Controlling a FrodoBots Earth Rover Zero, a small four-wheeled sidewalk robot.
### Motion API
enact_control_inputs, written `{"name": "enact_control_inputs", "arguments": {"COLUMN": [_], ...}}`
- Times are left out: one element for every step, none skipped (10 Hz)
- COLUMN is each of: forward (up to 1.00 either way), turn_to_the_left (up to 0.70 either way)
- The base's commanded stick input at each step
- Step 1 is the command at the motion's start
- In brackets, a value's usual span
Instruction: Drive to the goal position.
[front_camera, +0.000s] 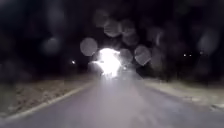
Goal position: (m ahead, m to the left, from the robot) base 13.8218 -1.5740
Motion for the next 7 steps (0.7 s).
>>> {"name": "enact_control_inputs", "arguments": {"forward": [0.7,0.7,0.7,0.7,0.7,0.7,0.7], "turn_to_the_left": [0.0,0.0,0.0,0.0,0.0,0.0,0.0]}}
